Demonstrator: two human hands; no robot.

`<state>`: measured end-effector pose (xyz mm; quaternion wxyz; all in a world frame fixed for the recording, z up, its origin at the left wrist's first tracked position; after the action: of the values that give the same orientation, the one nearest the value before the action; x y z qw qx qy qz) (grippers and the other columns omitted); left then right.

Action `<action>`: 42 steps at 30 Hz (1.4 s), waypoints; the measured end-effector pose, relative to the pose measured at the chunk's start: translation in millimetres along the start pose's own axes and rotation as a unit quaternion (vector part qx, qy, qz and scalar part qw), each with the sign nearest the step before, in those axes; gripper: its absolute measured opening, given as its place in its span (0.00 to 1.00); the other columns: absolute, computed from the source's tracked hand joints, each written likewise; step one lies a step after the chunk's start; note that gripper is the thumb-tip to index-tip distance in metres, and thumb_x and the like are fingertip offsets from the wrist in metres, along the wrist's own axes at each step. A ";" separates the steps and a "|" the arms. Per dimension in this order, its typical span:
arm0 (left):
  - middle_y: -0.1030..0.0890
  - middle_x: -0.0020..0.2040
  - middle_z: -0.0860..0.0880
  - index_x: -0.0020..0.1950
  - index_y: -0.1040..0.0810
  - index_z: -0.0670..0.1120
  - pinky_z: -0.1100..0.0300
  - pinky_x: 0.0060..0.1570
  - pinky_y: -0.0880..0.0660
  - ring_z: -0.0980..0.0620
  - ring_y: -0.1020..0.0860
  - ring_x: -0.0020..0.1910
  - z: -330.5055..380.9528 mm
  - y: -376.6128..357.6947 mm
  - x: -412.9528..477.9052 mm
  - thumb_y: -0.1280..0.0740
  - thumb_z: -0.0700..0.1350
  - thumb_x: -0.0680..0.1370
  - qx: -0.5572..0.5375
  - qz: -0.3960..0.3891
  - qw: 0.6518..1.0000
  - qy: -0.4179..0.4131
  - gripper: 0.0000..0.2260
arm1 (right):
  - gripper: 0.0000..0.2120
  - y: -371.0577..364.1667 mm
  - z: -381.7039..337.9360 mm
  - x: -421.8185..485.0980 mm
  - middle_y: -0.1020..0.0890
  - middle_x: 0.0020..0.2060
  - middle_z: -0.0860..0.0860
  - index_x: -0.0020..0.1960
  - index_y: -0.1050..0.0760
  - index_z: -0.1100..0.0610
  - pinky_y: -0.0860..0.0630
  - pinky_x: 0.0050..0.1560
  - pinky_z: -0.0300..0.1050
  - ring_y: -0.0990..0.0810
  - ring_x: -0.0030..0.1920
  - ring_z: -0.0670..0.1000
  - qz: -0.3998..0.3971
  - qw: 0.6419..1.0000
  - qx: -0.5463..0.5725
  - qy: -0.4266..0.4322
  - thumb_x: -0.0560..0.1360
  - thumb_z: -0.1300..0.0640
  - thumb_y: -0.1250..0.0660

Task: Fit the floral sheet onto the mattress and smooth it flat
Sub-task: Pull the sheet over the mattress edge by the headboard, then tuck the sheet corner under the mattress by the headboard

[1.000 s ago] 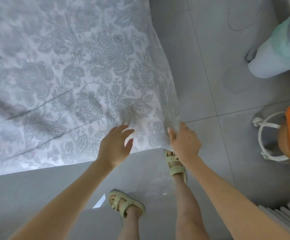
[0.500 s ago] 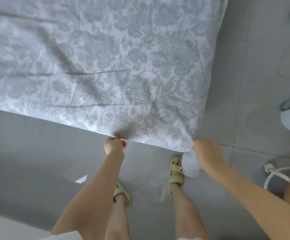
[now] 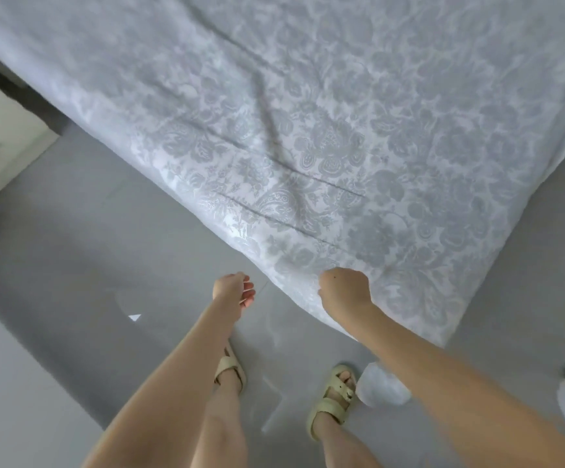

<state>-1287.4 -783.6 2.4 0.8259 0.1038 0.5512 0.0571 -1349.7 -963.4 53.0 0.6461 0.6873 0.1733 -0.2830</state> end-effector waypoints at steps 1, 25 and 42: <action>0.24 0.36 0.46 0.40 0.28 0.42 0.61 0.27 0.29 0.51 0.27 0.31 17.9 17.1 0.4 0.43 0.41 0.80 -0.011 -0.001 1.000 -0.008 0.11 | 0.21 19.2 -22.2 10.8 0.38 0.27 0.47 0.30 0.42 0.55 0.48 0.26 0.38 0.42 0.26 0.45 0.012 1.000 -0.004 0.017 0.74 0.65 0.35; 0.24 0.36 0.45 0.39 0.27 0.43 0.60 0.30 0.29 0.49 0.26 0.32 475.5 532.2 89.2 0.42 0.37 0.78 -0.266 0.084 0.949 -0.149 0.09 | 0.12 453.9 -537.8 291.1 0.20 0.38 0.54 0.41 0.25 0.59 0.36 0.35 0.42 0.26 0.38 0.55 0.194 0.943 -0.073 0.259 0.79 0.55 0.42; 0.24 0.36 0.47 0.51 0.26 0.40 0.58 0.43 0.24 0.50 0.26 0.35 823.1 738.5 318.6 0.42 0.37 0.79 -0.323 0.162 0.915 -0.180 0.06 | 0.11 693.2 -853.9 641.1 0.25 0.34 0.54 0.38 0.28 0.58 0.38 0.33 0.42 0.30 0.35 0.53 0.252 0.914 -0.080 0.309 0.77 0.61 0.44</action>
<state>-390.5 -88.6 194.3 0.8790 -0.0724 0.3201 0.3459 -290.3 -275.7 211.9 0.6631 0.7073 0.2074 0.1305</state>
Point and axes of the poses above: each hand's wrist, its own x-axis towards the middle knuckle, its own y-axis out of the back of the hand, z = x × y, the point moved 2 cm from there along x, towards the middle knuckle
